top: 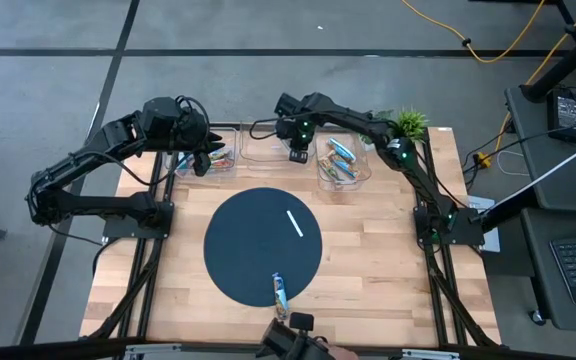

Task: Pick and place Granola Bars by type
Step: Put the right blue chewy bar into the top center transparent bin, then put the blue chewy bar into the top center transparent bin

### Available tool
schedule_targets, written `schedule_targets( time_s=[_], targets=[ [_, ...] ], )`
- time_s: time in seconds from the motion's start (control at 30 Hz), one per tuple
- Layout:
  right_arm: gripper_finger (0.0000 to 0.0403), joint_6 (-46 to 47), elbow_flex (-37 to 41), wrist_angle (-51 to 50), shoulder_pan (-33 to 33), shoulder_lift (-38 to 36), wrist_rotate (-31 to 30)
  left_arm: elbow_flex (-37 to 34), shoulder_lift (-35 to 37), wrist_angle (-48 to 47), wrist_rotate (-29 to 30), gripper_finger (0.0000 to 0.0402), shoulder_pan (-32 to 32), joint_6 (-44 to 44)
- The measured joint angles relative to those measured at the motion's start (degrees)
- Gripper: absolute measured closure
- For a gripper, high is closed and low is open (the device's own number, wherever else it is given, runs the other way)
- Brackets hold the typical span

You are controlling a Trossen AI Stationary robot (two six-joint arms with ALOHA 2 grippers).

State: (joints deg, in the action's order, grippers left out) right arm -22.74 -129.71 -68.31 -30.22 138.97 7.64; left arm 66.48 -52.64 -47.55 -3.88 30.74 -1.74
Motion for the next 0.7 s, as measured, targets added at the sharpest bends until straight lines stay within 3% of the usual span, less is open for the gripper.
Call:
schedule_targets(
  time_s=[0.43, 0.7],
  targets=[
    [0.0378, 1.2, 0.0, 0.1, 0.0, 1.4, 0.0, 0.0, 0.0, 0.0, 0.0, 0.0311, 0.0, -0.5],
    [0.0326, 3.1, 0.0, 0.0, 0.1, 1.2, 0.0, 0.0, 0.0, 0.0, 0.0, 0.0311, 0.0, -0.5]
  ],
)
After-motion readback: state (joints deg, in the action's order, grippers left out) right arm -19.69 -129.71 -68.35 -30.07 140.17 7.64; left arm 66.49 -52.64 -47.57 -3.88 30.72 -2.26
